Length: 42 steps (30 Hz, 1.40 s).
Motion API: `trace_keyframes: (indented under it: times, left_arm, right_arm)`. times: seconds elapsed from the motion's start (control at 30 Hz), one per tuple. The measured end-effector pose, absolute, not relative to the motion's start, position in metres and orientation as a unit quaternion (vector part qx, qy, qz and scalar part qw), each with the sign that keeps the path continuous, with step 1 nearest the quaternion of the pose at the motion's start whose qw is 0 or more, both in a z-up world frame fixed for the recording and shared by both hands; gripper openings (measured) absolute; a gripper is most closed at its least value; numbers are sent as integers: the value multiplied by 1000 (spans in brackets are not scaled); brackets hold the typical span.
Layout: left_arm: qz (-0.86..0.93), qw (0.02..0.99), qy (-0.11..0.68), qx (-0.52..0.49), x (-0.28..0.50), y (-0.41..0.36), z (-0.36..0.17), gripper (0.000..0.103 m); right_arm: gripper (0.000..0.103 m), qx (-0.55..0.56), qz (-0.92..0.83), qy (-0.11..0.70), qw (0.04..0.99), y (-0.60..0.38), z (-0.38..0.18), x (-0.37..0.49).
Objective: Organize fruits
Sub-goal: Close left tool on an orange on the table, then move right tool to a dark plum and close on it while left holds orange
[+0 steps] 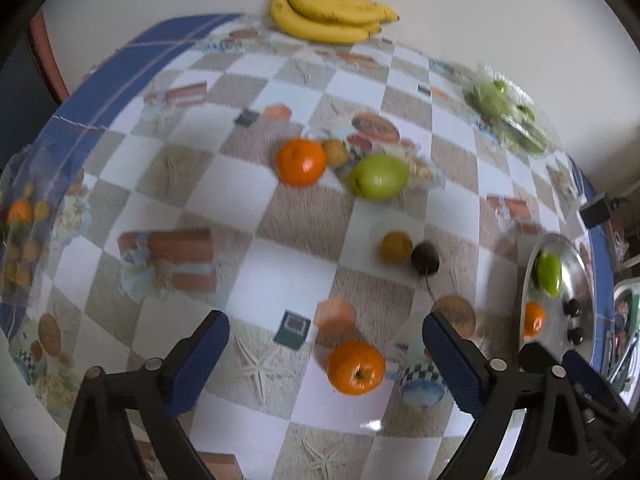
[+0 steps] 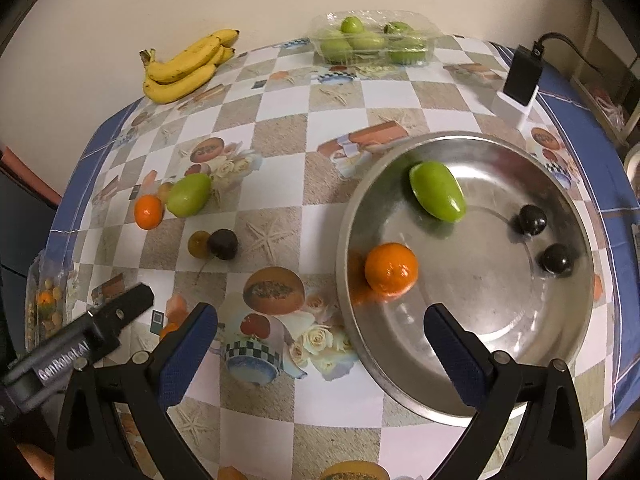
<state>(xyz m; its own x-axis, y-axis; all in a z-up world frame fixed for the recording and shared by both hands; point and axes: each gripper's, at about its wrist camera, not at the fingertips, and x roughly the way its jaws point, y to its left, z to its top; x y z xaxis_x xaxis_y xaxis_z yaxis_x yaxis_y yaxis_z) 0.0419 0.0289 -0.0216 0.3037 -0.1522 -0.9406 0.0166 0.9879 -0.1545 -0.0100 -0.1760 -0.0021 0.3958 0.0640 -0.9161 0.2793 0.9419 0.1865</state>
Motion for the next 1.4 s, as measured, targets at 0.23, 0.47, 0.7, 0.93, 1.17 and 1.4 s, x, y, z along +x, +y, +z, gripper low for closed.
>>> trace_keyframes:
  times: [0.23, 0.47, 0.7, 0.93, 1.17, 1.4]
  left_arm:
    - [-62, 779, 620, -63, 35, 25, -38, 84]
    - [-79, 765, 634, -74, 31, 21, -43, 58]
    - [-93, 754, 643, -96, 30, 21, -47, 39]
    - [-95, 758, 637, -105, 28, 23, -44, 37]
    - [-81, 786, 603, -109, 34, 29, -27, 36]
    - [-47, 816, 563, -118, 49, 35, -10, 36]
  right_arm:
    - [103, 161, -70, 551, 816, -178, -2, -14]
    - [103, 161, -70, 550, 816, -177, 1, -16]
    - [103, 160, -70, 549, 817, -177, 2, -16]
    - [103, 159, -68, 547, 819, -176, 3, -15]
    - [103, 163, -57, 540, 824, -173, 5, -10]
    - [103, 165, -35, 533, 829, -167, 4, 4]
